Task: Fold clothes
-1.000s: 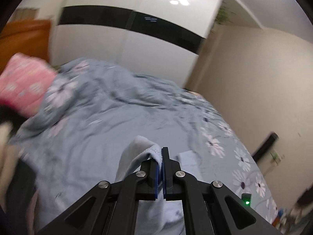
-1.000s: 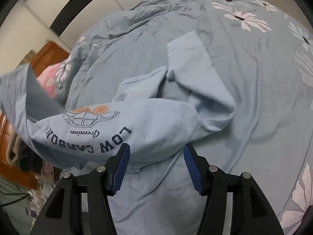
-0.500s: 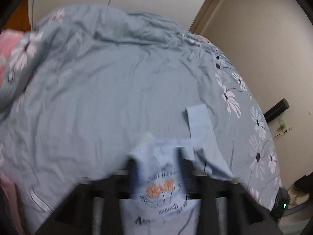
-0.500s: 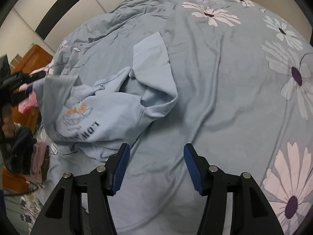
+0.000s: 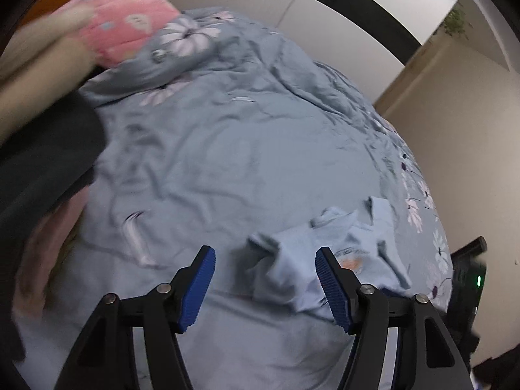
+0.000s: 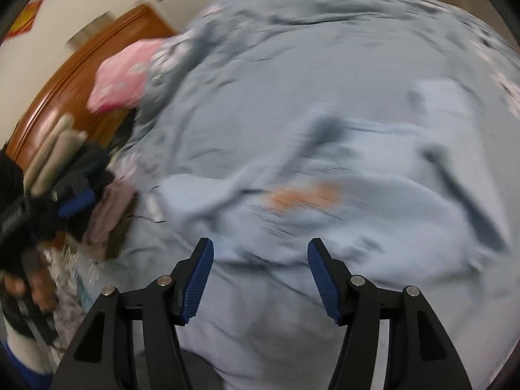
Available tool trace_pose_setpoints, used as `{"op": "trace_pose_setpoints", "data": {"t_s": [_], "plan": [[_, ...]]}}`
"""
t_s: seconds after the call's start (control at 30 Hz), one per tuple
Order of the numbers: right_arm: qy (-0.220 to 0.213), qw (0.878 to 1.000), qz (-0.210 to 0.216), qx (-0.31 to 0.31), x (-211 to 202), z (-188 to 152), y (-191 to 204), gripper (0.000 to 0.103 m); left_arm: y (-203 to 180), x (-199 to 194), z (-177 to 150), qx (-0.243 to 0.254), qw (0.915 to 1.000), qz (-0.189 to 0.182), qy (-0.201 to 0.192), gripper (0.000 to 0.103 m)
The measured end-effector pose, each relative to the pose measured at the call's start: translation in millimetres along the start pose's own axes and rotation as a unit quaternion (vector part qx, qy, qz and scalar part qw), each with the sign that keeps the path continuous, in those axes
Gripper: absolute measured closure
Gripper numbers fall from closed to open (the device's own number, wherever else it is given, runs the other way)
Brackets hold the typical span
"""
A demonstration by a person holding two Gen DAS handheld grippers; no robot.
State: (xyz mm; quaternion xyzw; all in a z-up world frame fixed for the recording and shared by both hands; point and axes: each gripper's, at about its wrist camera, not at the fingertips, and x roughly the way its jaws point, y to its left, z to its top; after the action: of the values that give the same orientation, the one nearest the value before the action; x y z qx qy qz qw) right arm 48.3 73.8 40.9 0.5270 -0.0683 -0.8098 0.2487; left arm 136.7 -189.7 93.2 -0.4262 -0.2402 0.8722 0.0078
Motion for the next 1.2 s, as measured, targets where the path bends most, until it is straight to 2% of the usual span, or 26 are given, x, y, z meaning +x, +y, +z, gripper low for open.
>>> {"op": "trace_pose_setpoints", "data": {"t_s": [0.1,0.23,0.27,0.3,0.33,0.43,0.5,0.6,0.7,0.83,0.97,1.07,1.2], "plan": [[0.022,0.999,0.009,-0.041,32.3,15.1,42.8,0.041,15.1,-7.3,-15.5,-0.007,0.9999,0.011,0.005,0.035],[0.049,0.993,-0.045,-0.096,67.4,20.6,79.3,0.041,33.7,-12.5,-33.2,-0.024,0.9996,0.012,0.011,0.035],[0.054,0.992,-0.056,-0.100,72.7,21.5,82.1,0.043,37.3,-13.2,-36.8,-0.029,0.9994,0.011,0.013,0.035],[0.058,0.991,-0.065,-0.098,76.5,22.7,81.9,0.054,40.1,-13.8,-39.8,-0.033,0.9993,0.011,0.015,0.035],[0.060,0.992,-0.067,-0.090,78.1,24.2,79.2,0.068,42.6,-14.0,-42.2,-0.037,0.9991,0.011,0.017,0.035],[0.046,0.997,-0.050,-0.045,64.2,32.8,58.6,0.084,45.0,-13.3,-47.3,-0.049,0.9986,0.005,0.021,0.035],[0.027,0.999,-0.037,-0.013,46.2,41.2,41.2,0.089,43.3,-9.1,-48.2,-0.052,0.9983,0.002,0.026,0.035],[-0.024,0.999,-0.031,0.036,-0.1,54.7,1.2,0.091,30.6,1.0,-47.8,-0.042,0.9984,-0.012,0.036,0.035],[-0.076,0.993,-0.050,0.078,-53.5,58.7,-48.4,0.091,7.5,14.7,-47.1,-0.017,0.9983,-0.027,0.048,0.035],[-0.135,0.975,-0.098,0.144,-125.4,42.9,-126.7,0.091,-35.0,37.3,-48.6,0.023,0.9962,-0.047,0.070,0.035],[-0.151,0.952,-0.135,0.229,-165.9,-9.5,-198.2,0.091,-82.7,58.2,-58.1,0.071,0.9911,-0.063,0.094,0.035],[-0.151,0.930,-0.159,0.295,-185.7,-55.3,-247.9,0.091,-124.6,75.0,-68.4,0.120,0.9836,-0.072,0.113,0.035],[-0.151,0.893,-0.190,0.380,-212.1,-116.3,-314.1,0.091,-178.6,96.1,-82.2,0.188,0.9696,-0.084,0.133,0.035]]}}
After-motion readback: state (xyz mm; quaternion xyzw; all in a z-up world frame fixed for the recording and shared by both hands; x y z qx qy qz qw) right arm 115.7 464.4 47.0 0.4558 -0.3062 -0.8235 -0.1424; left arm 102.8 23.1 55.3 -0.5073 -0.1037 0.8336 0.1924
